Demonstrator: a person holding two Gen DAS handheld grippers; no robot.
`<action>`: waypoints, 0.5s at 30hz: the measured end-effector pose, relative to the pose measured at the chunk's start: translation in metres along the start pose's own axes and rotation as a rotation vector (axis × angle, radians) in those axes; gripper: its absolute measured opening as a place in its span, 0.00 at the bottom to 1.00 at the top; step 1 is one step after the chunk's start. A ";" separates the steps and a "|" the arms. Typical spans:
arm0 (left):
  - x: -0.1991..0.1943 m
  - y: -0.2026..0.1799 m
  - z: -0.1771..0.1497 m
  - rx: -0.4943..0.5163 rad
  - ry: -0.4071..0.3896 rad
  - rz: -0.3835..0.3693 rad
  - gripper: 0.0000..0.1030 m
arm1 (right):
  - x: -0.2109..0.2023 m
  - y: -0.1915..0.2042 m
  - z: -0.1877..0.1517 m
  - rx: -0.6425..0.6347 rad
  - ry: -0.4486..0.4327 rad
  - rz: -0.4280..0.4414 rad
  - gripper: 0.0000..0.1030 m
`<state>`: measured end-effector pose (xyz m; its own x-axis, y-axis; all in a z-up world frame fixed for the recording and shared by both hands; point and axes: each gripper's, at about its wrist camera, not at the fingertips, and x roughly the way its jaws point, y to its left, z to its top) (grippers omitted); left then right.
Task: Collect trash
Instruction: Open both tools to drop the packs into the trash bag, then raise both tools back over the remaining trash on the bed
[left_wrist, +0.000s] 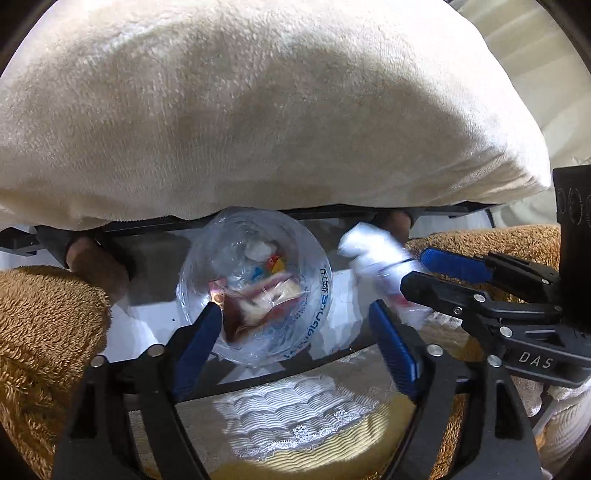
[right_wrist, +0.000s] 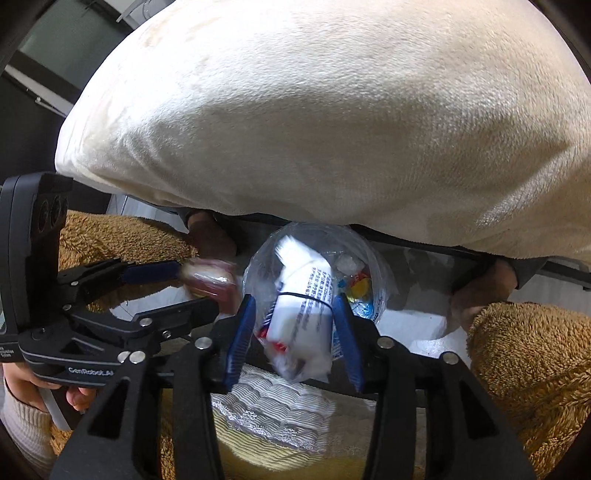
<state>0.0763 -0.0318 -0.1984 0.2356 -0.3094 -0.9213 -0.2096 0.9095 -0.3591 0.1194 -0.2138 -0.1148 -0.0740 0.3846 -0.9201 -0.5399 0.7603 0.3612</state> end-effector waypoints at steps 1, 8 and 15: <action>-0.001 0.001 0.000 -0.004 -0.004 0.001 0.79 | 0.000 -0.001 0.000 0.006 -0.001 -0.002 0.45; -0.012 0.008 0.004 -0.038 -0.046 0.012 0.79 | -0.006 0.000 0.001 0.015 -0.024 -0.001 0.45; -0.037 0.014 0.002 -0.041 -0.160 -0.051 0.79 | -0.035 0.003 -0.004 -0.013 -0.155 0.002 0.45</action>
<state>0.0670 -0.0074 -0.1690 0.3945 -0.3034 -0.8674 -0.2316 0.8806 -0.4134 0.1169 -0.2271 -0.0817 0.0548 0.4634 -0.8844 -0.5506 0.7530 0.3604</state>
